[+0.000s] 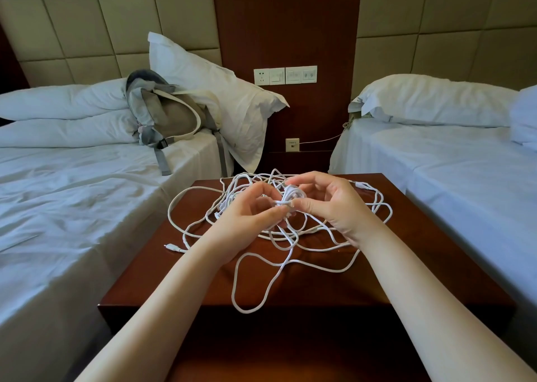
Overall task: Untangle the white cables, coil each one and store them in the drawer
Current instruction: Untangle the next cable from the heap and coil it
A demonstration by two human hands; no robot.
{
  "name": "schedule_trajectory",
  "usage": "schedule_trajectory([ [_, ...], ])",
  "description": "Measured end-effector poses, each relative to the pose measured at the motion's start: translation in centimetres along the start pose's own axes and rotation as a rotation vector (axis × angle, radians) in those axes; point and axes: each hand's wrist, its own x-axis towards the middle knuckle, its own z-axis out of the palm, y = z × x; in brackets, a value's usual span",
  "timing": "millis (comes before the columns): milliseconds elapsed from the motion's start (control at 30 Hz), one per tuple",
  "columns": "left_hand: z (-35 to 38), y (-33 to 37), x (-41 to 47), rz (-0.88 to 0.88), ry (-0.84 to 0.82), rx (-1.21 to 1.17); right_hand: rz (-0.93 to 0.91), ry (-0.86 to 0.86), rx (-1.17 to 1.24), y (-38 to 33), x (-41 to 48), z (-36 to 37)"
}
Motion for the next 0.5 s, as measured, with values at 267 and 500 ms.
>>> schedule_trajectory([
  [267, -0.4, -0.3, 0.1, -0.014, 0.012, -0.047, -0.068, 0.085, -0.123, 0.6, 0.4, 0.4],
  [500, -0.4, -0.3, 0.2, 0.013, 0.108, 0.032, -0.018, 0.127, -0.173, 1.1, 0.5, 0.4],
])
